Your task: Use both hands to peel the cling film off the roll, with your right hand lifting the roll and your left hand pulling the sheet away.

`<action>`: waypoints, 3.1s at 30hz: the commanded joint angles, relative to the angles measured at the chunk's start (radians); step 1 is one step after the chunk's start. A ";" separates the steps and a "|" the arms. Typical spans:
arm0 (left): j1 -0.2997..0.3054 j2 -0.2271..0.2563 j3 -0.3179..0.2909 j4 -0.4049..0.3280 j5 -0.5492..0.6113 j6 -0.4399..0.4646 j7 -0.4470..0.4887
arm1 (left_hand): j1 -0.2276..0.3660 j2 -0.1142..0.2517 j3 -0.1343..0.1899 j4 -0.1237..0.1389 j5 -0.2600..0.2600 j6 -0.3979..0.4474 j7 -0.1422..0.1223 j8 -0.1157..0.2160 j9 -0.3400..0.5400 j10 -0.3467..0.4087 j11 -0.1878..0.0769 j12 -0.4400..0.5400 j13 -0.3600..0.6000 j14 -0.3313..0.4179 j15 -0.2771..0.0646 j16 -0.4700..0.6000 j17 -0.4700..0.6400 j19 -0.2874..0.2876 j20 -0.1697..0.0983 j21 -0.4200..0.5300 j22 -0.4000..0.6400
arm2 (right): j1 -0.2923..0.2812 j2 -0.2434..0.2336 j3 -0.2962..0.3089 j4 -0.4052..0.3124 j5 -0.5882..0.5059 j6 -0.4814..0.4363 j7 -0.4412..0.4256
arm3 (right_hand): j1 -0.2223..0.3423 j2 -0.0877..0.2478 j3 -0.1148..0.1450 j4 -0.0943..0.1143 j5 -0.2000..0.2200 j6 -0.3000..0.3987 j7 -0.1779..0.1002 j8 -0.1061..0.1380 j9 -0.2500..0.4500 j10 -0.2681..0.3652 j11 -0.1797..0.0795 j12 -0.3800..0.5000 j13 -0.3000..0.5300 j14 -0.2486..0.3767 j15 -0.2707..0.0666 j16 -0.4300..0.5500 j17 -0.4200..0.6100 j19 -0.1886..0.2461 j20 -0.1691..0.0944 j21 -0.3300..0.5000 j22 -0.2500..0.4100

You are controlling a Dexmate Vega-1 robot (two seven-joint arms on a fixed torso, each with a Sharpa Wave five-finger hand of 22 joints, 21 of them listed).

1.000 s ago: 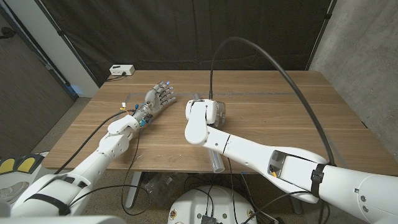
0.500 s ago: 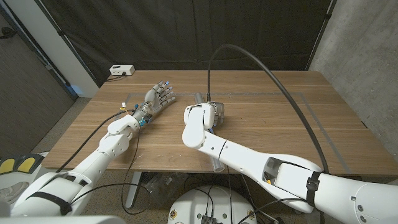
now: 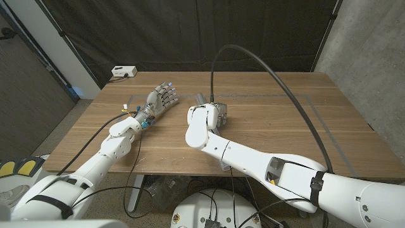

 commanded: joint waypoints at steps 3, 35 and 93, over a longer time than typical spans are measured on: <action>0.006 0.004 -0.002 -0.015 -0.002 0.002 0.001 | -0.004 0.000 -0.002 0.000 0.000 0.007 -0.004 -0.005 0.002 0.008 -0.001 -0.002 0.005 0.006 0.002 -0.002 0.002 -0.002 0.007 -0.001 0.003 | 0.047 -0.014 -0.045 0.018 0.097 -0.057 0.032 | 0.301 0.202 0.088 0.002 0.022 0.031 -0.007 0.006 0.006 0.014 -0.013 -0.043 -0.044 0.037 -0.086 -0.028 -0.007 0.057 -0.139 0.063 -0.040; 0.022 0.005 -0.007 -0.040 0.001 0.008 0.006 | -0.005 -0.001 -0.007 0.001 0.001 0.005 -0.005 -0.007 0.002 0.010 -0.002 -0.005 0.005 0.008 0.002 -0.004 0.002 -0.002 0.006 -0.003 0.003 | -0.283 -0.083 0.304 -0.419 0.651 -0.031 -0.912 | 0.446 0.187 0.179 0.010 0.006 0.169 0.035 0.070 0.060 0.176 0.003 0.013 0.029 0.289 -0.082 -0.060 -0.076 0.311 -0.177 0.130 -0.252; 0.023 0.064 0.022 -0.148 0.015 0.123 -0.059 | 0.285 -0.128 0.003 -0.212 -0.030 0.064 0.077 0.044 0.013 0.096 -0.005 0.020 0.018 0.169 -0.049 0.028 0.013 0.162 0.007 0.079 0.033 | -0.675 0.090 0.858 -0.399 1.548 1.126 -1.204 | 0.431 0.164 0.235 0.007 0.069 0.162 0.046 0.080 0.089 0.178 0.012 0.035 0.100 0.315 -0.080 -0.057 -0.033 0.344 -0.178 0.143 -0.212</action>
